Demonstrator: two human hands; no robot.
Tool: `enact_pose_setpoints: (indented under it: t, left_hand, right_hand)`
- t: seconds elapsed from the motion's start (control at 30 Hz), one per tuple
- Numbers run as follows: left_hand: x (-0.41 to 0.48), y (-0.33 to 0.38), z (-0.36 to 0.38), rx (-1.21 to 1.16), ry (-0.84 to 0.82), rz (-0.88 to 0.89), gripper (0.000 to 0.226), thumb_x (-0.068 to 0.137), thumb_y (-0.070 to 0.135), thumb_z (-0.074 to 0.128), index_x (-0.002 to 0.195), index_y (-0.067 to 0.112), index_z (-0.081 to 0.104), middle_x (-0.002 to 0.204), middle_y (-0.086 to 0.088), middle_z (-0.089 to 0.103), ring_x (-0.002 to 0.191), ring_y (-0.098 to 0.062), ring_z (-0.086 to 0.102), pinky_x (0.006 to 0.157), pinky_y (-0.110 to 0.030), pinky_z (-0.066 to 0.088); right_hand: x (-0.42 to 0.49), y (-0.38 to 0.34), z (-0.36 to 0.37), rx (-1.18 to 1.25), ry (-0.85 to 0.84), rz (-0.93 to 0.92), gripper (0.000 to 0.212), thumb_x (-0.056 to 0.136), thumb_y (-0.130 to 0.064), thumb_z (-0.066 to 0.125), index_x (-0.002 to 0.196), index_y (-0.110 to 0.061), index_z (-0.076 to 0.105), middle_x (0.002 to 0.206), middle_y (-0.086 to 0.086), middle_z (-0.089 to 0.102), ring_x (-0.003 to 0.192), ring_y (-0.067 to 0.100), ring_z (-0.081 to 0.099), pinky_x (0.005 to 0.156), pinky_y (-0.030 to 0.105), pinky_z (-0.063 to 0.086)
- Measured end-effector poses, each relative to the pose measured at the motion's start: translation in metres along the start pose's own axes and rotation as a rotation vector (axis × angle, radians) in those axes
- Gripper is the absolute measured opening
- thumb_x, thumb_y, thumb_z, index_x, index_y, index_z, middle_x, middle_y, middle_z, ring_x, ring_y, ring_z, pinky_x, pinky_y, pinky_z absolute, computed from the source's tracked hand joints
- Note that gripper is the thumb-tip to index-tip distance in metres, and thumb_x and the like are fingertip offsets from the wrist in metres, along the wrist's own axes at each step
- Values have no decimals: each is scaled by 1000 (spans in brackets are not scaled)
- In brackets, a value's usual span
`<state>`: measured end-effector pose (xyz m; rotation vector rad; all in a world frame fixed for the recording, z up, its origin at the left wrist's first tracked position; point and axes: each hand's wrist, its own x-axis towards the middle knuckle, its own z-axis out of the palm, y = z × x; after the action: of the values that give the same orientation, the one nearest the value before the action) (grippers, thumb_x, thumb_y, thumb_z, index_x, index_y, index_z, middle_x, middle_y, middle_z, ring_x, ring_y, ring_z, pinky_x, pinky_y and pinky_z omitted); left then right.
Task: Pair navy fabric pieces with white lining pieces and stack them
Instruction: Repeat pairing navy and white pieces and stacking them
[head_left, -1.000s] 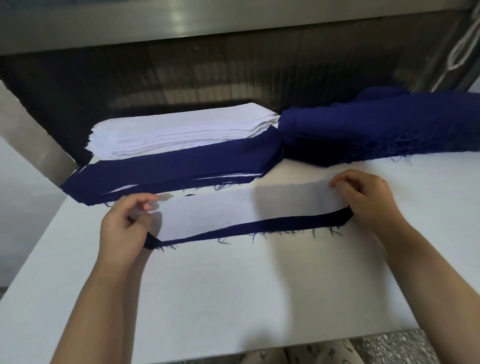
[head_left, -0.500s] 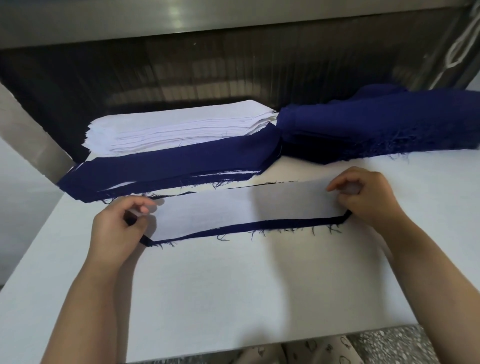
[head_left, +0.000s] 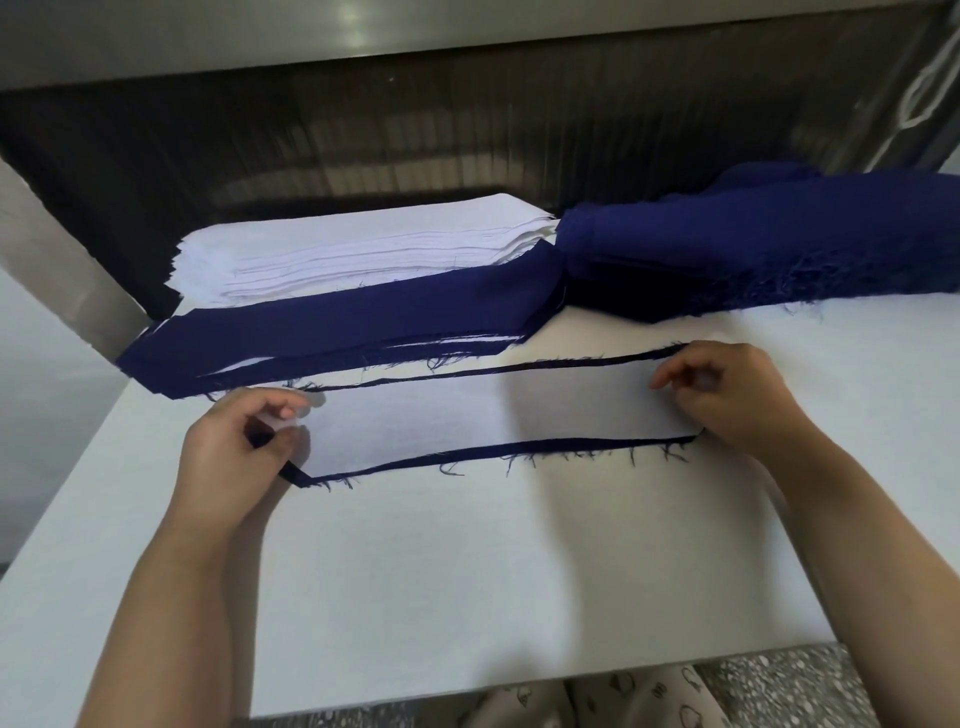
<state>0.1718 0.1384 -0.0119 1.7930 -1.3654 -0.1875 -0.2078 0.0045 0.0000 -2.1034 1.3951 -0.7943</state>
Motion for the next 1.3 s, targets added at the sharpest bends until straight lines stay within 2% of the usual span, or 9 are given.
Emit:
enact_pose_setpoints:
  t: [0.1, 0.17, 0.4, 0.63, 0.73, 0.97, 1.03, 1.23, 1.3]
  left_hand:
    - [1, -1, 1, 19, -7, 13, 39, 77, -18, 62, 85, 21, 65, 86, 34, 61, 78, 12, 51, 70, 0, 36]
    - [1, -2, 1, 32, -2, 19, 34, 78, -18, 61, 87, 15, 65, 87, 42, 58, 78, 13, 51, 70, 1, 36]
    - [1, -4, 0, 61, 36, 21, 39, 78, -20, 58, 87, 17, 65, 89, 18, 58, 80, 15, 51, 71, 1, 36]
    - [1, -7, 0, 81, 30, 7, 39, 78, -19, 57, 90, 17, 66, 91, 19, 59, 81, 14, 51, 70, 0, 37]
    - [1, -7, 0, 92, 25, -12, 39, 77, -20, 57, 91, 16, 65, 93, 8, 61, 85, 18, 51, 74, 2, 36]
    - [2, -3, -2, 130, 24, 0, 39, 75, -20, 58, 89, 16, 65, 91, 22, 59, 85, 27, 47, 75, 8, 29]
    - [2, -4, -1, 119, 18, -34, 37, 76, -19, 57, 88, 15, 64, 93, 15, 63, 84, 26, 49, 74, 7, 31]
    - [2, -4, -3, 95, -28, -96, 40, 80, -14, 55, 87, 25, 63, 105, 6, 67, 86, 17, 53, 77, 3, 36]
    - [2, -3, -2, 151, -4, -64, 40, 79, -13, 58, 87, 26, 64, 104, 6, 67, 95, 10, 53, 90, -8, 37]
  right_hand:
    - [1, 2, 0, -48, -68, 5, 42, 74, 12, 55, 73, -29, 63, 81, 3, 62, 75, 21, 54, 62, 13, 39]
    - [2, 2, -1, -71, -98, 3, 45, 72, 12, 56, 73, -32, 62, 81, -1, 62, 74, 14, 52, 62, 10, 38]
    - [3, 3, -1, -65, -40, -4, 43, 68, 14, 57, 76, -28, 64, 78, -14, 56, 72, 1, 52, 63, -3, 32]
    - [4, 6, -1, -67, -13, 7, 39, 68, 14, 57, 77, -23, 66, 79, -5, 59, 73, 8, 51, 65, -3, 32]
    - [4, 8, -1, -71, 1, -1, 39, 68, 15, 57, 78, -20, 67, 80, -2, 59, 73, 9, 50, 66, -3, 32]
    - [3, 5, -1, -43, 59, -16, 40, 68, 19, 54, 78, -17, 68, 82, 4, 58, 72, 8, 51, 65, -2, 32]
    - [2, 4, -1, -45, 72, -24, 41, 68, 19, 53, 78, -18, 67, 82, 5, 58, 73, 12, 51, 65, -2, 33]
    - [4, 8, 0, -99, 6, 21, 38, 71, 13, 56, 77, -23, 68, 90, 0, 56, 87, 20, 51, 79, 22, 38]
    - [5, 10, 1, -194, 64, 31, 33, 76, 6, 59, 83, -23, 72, 100, -2, 50, 100, 24, 42, 86, 24, 30]
